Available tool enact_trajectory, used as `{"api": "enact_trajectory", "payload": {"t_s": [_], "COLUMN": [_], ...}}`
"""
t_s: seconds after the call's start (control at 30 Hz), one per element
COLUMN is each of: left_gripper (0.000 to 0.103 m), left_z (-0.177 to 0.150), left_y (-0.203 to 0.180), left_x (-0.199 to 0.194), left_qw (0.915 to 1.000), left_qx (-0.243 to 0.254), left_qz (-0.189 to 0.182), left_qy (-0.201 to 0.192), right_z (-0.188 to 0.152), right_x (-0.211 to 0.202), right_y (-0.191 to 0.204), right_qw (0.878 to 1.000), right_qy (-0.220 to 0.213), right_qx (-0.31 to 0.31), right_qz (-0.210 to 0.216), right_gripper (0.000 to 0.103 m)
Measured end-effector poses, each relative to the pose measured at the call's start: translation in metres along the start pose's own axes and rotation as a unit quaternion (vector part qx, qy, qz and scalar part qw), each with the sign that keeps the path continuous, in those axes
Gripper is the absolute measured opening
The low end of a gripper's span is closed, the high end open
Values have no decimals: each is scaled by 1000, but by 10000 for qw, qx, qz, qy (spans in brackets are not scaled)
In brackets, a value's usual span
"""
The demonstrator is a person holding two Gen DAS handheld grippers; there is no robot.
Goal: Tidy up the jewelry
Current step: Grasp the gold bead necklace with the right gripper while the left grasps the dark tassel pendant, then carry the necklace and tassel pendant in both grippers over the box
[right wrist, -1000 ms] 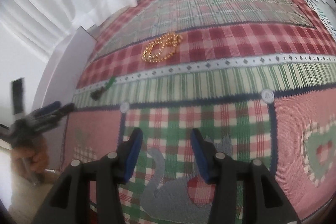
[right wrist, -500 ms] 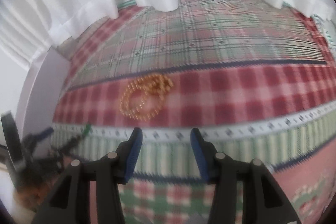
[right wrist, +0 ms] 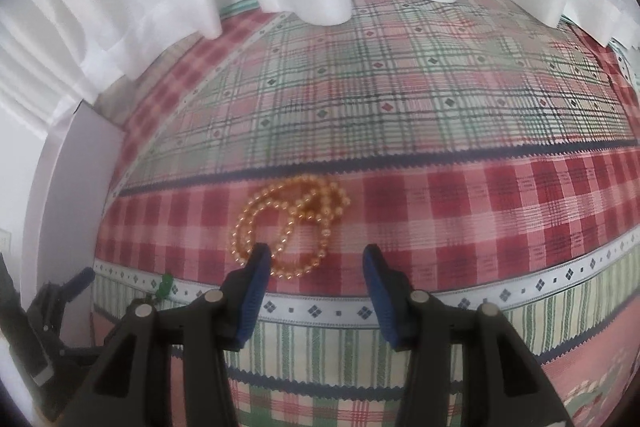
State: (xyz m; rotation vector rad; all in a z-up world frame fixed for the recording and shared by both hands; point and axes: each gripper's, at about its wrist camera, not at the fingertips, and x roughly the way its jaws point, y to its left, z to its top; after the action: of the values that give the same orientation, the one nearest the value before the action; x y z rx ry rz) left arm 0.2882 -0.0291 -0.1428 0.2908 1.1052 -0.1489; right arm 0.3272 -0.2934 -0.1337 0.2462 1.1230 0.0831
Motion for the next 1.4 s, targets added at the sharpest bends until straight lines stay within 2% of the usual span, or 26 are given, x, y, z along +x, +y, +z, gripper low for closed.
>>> {"api": "enact_trajectory", "payload": {"t_s": [0.13,0.33,0.43,0.47,0.5,0.53,0.57,0.63,0.7,0.8,0.9,1.0,1.17,1.23,1.4], "left_gripper": [90,90,86,79,73,60,38,9,7,6,6,6,6,6,6], "left_z": [1,5,8,9,10,11,11,10,10,10,10,10,4,1,-13], "left_y": [-1,5,5,4,3,2,0,-2,-2,8,24,39,70,80,118], "left_x": [4,23,25,25,24,23,22,24,21,8,-23,-54,-114,-138,-193], "left_qw": [10000,9998,9994,9993,9988,9984,9976,9969,9966,9935,9872,9817,9713,9692,9589], "left_qx": [44,-27,-101,-112,-124,-131,-134,-73,-70,-310,-673,-953,-1432,-1548,-1913], "left_qz": [-16,-171,-311,-358,-463,-546,-660,-728,-785,-1084,-1441,-1614,-1791,-1810,-1915], "left_qy": [32,130,89,85,88,102,132,289,239,156,-102,-334,-631,-628,-849], "right_z": [6,19,26,29,31,33,34,30,28,23,20,16,11,12,15], "right_x": [5,31,43,44,47,48,50,53,51,34,9,-23,-82,-101,-153], "right_y": [-9,-24,-17,-12,-5,0,8,24,35,42,44,52,77,91,136], "right_qw": [9998,9969,9971,9981,9987,9992,9997,9987,9970,9963,9967,9946,9880,9846,9722], "right_qy": [34,311,310,182,141,112,78,109,72,-112,-295,-537,-980,-1139,-1533], "right_qx": [189,647,626,550,462,379,244,-194,-510,-644,-681,-873,-1184,-1293,-1632], "right_qz": [34,334,291,224,178,85,-62,-465,-580,-566,-338,-168,161,283,686], "right_gripper": [49,49,53,58,58,58,58,52,18,7,7,7,7,7,7]}}
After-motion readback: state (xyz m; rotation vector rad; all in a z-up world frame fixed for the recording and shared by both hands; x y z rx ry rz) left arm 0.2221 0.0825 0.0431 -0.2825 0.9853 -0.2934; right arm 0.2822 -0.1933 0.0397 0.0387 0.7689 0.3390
